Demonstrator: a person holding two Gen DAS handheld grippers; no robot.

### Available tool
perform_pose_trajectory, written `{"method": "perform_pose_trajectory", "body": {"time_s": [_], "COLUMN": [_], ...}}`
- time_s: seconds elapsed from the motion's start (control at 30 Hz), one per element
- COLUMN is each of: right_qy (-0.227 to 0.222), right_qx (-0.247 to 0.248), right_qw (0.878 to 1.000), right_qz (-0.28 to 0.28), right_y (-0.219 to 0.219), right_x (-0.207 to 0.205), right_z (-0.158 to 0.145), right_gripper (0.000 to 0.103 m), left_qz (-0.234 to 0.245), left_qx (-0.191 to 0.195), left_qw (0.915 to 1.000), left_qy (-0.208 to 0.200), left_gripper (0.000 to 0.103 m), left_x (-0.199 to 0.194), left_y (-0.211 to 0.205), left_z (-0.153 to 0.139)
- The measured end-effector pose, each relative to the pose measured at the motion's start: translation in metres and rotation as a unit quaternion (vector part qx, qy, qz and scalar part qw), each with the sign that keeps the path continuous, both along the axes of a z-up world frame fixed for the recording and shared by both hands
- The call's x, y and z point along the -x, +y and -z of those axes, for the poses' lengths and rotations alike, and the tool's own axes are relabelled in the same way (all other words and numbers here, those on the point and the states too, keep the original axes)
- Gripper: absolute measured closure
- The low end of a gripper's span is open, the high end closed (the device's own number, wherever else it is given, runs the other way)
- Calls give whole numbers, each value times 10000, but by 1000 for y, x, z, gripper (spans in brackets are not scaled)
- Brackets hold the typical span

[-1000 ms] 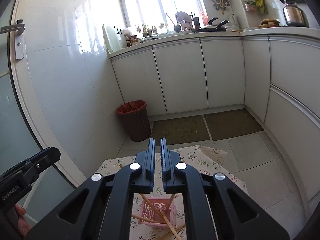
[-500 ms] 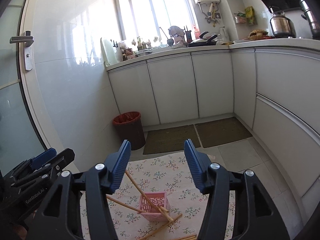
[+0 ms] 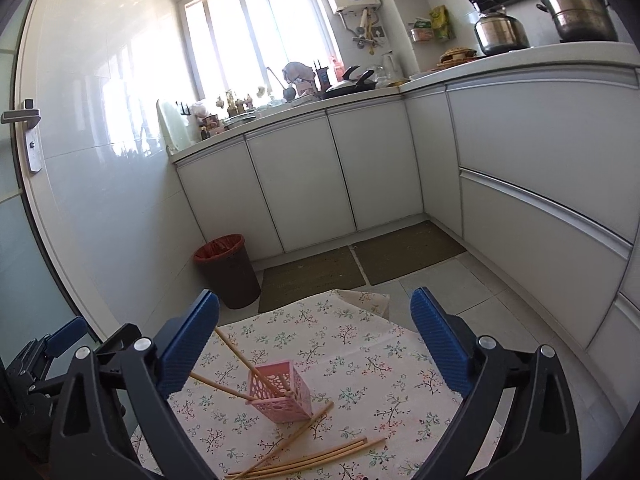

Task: Organize utensils
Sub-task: 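Open both grippers to drop the chopsticks into the pink holder, then grasp a wooden chopstick from the table with the left gripper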

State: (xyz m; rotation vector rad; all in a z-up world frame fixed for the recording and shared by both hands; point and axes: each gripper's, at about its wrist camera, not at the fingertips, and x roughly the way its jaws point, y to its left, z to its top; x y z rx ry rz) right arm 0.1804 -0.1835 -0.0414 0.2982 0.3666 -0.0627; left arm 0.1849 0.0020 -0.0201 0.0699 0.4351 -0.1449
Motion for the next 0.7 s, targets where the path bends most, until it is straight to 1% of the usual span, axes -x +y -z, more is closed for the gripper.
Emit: {"method": "perform_pose_trajectory", "body": {"time_s": [0.1,0.2,0.27,0.33,0.43,0.53,0.63,0.7], "right_qy": [-24,14,145,382,961,1601,2259,2763], "right_qx": [-80,-72,21,192,463,558,334,-8], "right_qw": [9999,9995,9990,9970,9904,9797,9661,9536], "right_qz": [144,295,431,639,884,1073,1206,1198], "right_y": [-11,-21,-28,-36,-52,-74,-98,-113], "right_x": [9,16,20,23,23,23,22,18], "right_z": [4,11,21,36,66,105,146,172], "right_gripper": [8,7,7,7,7,7,7,7], "left_qz": [67,151,338,680,1152,1562,1869,1993], "left_qx": [-87,-223,-371,-540,-884,-1210,-1418,-1545], "left_qw": [9999,9995,9979,9929,9775,9533,9269,9130], "left_qy": [58,181,402,814,1528,2285,2930,3208], "left_gripper": [10,7,7,7,7,7,7,7], "left_x": [0,-1,-4,-8,-15,-25,-34,-37], "left_y": [-6,-14,-24,-35,-53,-71,-87,-97], "left_z": [5,15,26,41,73,110,145,167]}}
